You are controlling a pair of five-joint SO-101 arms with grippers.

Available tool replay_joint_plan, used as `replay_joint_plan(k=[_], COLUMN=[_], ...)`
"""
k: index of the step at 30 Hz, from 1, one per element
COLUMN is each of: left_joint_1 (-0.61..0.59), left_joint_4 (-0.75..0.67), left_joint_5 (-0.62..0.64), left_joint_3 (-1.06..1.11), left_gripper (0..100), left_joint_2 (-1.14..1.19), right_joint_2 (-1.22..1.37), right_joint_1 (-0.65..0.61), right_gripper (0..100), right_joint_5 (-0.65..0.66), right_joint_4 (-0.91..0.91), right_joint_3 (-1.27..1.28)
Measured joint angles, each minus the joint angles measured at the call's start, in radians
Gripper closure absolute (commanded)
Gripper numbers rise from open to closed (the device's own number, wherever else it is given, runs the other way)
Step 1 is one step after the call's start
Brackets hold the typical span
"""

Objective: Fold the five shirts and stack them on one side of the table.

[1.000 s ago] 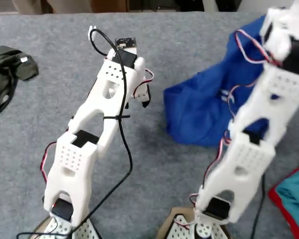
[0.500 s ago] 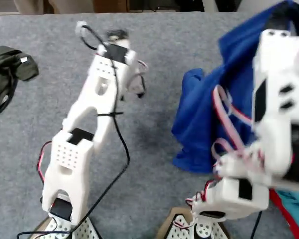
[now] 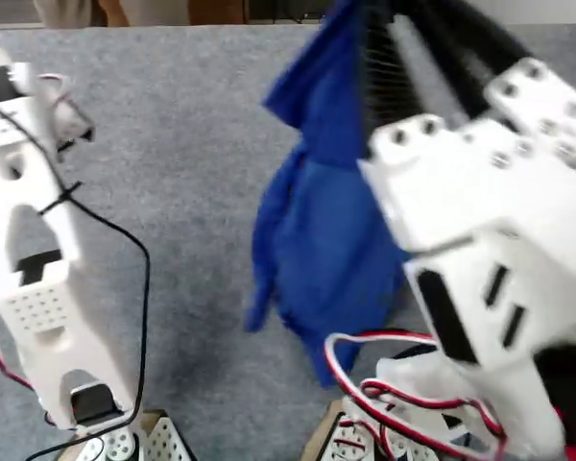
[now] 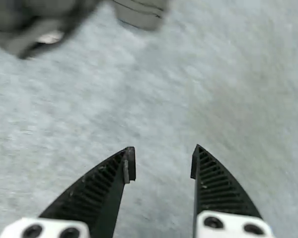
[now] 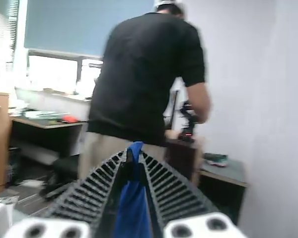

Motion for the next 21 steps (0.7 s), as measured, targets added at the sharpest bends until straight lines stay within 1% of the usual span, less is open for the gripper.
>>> replay_joint_plan(k=[3,5,9,12,14,16,21], left_joint_1=[-0.058,-0.078,-0.081,-0.063,-0.021,0.043,0.275], left_joint_4=[0.000,0.000,0.000,0.000,0.000,0.000,0.000], left_joint_5=[-0.006,-0.009,-0.012,-0.009,-0.009,-0.009,0.000], left_joint_3=[0.000,0.003,0.075,0.161,0.233,0.304,0.393], left_gripper=[81,81,81,81,81,80,80], left_joint_2=[0.000,-0.002,-0.002,-0.002,-0.002,-0.002,-0.002], right_joint_2=[0.000,0.000,0.002,0.002,0.002,0.003,0.003], right_joint_1=[-0.031,-0.015,0.123,0.269,0.367,0.439,0.575], right_gripper=[99.3,99.3,99.3,99.3,99.3,99.2,99.2], right_joint_5=[0.000,0.000,0.000,0.000,0.000,0.000,0.000], right_joint_4=[-0.046,-0.063,-0.072,-0.072,-0.072,-0.077,-0.130], right_joint_3=[0.091,0.149,0.261,0.356,0.430,0.509,0.689])
